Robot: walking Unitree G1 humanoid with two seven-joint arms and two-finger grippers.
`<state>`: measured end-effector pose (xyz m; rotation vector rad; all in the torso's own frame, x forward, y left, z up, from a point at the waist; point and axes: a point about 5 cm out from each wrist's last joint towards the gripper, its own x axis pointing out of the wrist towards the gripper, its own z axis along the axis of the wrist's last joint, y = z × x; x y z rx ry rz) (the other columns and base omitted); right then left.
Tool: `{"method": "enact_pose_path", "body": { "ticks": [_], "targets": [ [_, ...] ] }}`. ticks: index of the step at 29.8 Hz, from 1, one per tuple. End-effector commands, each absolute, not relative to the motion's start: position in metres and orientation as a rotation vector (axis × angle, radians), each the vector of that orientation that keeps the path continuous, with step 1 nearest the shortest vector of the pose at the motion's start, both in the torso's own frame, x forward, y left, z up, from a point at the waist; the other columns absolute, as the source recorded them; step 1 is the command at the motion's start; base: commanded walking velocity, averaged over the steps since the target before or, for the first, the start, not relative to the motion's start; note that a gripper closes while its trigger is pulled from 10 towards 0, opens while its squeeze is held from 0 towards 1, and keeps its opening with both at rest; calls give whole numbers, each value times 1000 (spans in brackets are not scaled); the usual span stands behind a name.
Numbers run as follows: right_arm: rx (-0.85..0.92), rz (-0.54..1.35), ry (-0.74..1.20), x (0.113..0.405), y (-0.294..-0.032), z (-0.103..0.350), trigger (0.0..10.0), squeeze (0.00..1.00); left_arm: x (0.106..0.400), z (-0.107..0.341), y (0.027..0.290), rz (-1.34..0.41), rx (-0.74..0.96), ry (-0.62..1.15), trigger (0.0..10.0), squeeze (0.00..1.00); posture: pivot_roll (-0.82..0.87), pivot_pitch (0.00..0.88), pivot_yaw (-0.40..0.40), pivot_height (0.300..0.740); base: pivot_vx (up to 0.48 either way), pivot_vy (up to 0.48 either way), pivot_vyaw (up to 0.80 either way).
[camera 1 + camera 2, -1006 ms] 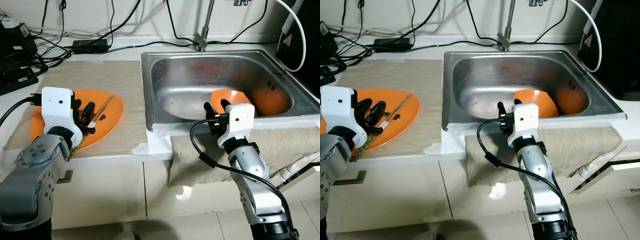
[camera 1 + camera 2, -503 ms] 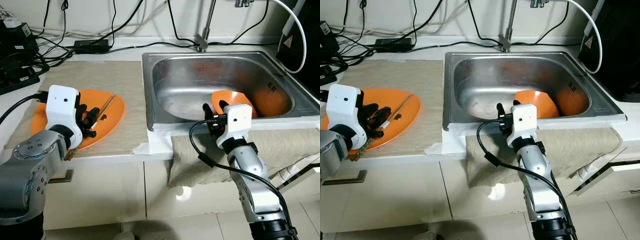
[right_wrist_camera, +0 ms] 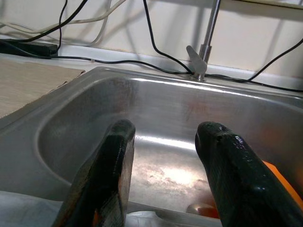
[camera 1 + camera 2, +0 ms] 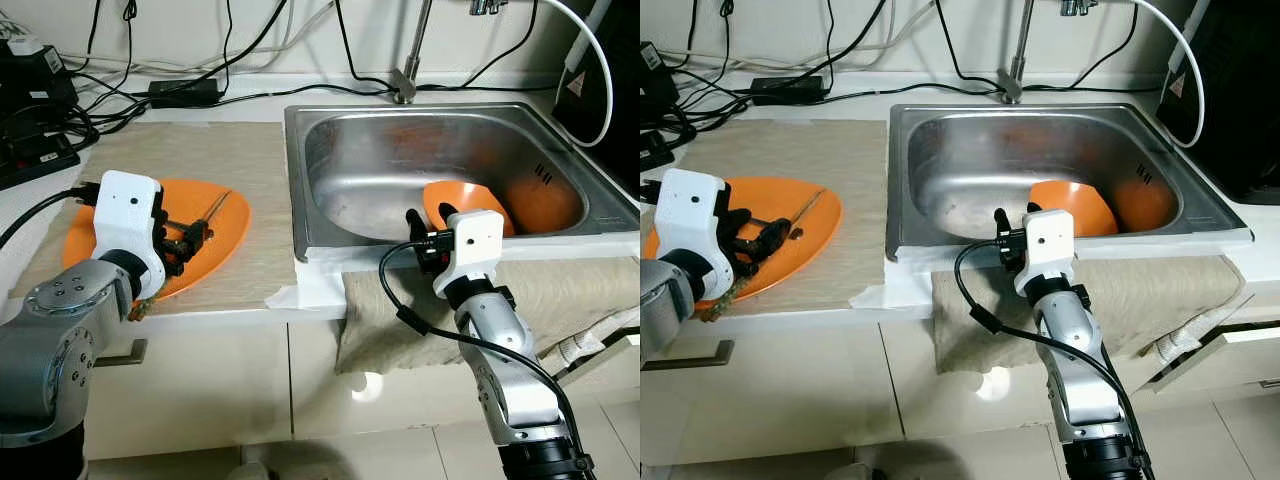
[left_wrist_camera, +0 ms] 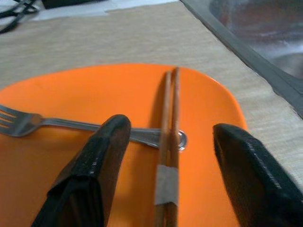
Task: Kitchen organization
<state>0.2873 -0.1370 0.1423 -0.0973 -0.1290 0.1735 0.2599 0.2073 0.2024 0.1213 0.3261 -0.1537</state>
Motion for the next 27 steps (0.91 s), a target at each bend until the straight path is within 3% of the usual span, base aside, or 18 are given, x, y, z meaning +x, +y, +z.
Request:
{"method": "enact_pose_path", "body": {
  "ticks": [1,2,19,20,21,27],
  "targets": [
    [-95,167,-149,290,-140,147,10000,0,259,202,204,-183,128,345,10000,1000,139,8,-2,740,0,0,0],
    [-94,168,-149,290,-140,147,10000,0,258,201,204,-191,128,355,10000,0,139,8,-2,740,0,0,0],
    [-88,161,-145,289,-139,146,10000,0,261,196,211,-190,167,412,10000,0,136,16,9,740,0,0,0],
    [-88,160,-145,289,-139,146,10000,0,262,196,213,-181,173,406,10000,839,135,16,9,740,0,0,0],
    [-88,160,-145,289,-139,146,10000,0,263,197,213,-179,174,403,10000,1000,133,17,11,740,0,0,0],
    [-88,157,-145,289,-140,146,10000,0,263,197,213,-183,182,403,10000,1000,132,20,12,740,0,0,0]
  ]
}}
